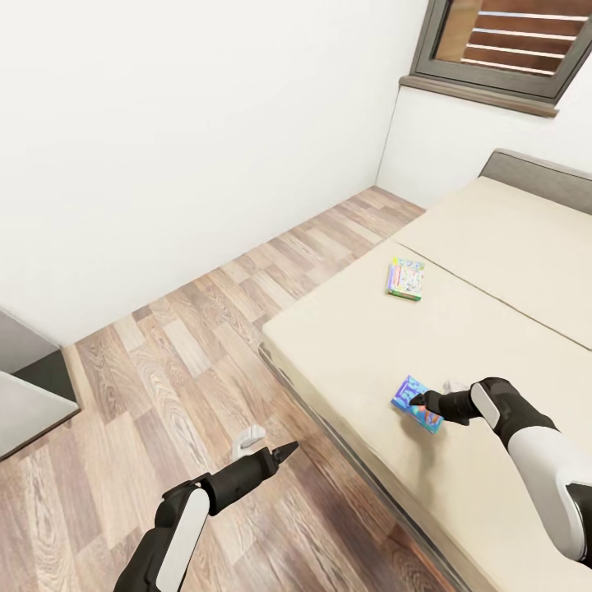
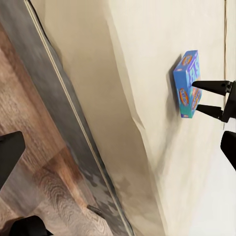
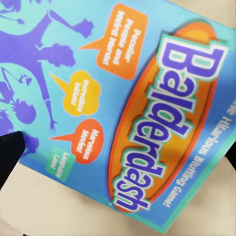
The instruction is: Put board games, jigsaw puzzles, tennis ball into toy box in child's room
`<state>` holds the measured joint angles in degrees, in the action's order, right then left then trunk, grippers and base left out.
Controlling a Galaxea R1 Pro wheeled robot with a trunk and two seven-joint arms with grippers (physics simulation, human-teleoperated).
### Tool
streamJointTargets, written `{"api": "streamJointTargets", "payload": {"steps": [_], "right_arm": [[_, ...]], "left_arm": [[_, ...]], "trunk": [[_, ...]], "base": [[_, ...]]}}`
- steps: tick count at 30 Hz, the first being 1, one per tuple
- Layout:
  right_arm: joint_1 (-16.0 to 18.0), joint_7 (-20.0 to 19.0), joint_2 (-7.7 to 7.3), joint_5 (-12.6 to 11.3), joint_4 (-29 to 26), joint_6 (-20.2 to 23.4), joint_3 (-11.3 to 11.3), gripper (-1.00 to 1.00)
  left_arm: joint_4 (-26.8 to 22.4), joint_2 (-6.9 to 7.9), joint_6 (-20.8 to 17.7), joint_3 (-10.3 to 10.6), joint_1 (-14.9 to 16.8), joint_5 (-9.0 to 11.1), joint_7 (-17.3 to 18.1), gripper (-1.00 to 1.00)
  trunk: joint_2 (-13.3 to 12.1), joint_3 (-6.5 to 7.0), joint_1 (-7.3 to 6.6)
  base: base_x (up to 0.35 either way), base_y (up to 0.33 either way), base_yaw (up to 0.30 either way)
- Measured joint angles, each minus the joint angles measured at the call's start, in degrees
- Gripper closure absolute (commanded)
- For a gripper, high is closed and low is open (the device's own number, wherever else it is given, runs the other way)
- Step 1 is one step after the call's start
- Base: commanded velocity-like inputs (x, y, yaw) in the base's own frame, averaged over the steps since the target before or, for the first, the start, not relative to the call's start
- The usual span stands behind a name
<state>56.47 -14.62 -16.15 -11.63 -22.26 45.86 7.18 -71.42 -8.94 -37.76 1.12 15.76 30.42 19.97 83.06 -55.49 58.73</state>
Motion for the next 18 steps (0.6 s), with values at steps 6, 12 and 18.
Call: {"api": "streamJointTargets", "payload": {"steps": [6, 12, 18], "right_arm": [[0.06, 0.17, -0.08, 0.0, 0.06, -0.06, 0.03, -1.0], [0.21, 0.27, -0.34, -0.04, 0.17, -0.04, 0.06, -1.0], [0.25, 0.31, -0.67, -0.06, 0.18, -0.07, 0.1, -1.0]], "left_arm": [[0.0, 0.0, 0.0, 0.0, 0.02, 0.01, -0.02, -1.0], [0.0, 0.0, 0.0, 0.0, 0.01, 0.01, -0.02, -1.0], [-0.02, 0.0, -0.01, 0.0, 0.01, 0.01, -0.03, -1.0]], "trunk": [[0.0, -0.02, 0.0], [0.0, -0.11, 0.0], [0.0, -0.21, 0.0]], "base": [[0.01, 0.0, 0.0], [0.004, 0.0, 0.0], [0.001, 0.0, 0.0]]}}
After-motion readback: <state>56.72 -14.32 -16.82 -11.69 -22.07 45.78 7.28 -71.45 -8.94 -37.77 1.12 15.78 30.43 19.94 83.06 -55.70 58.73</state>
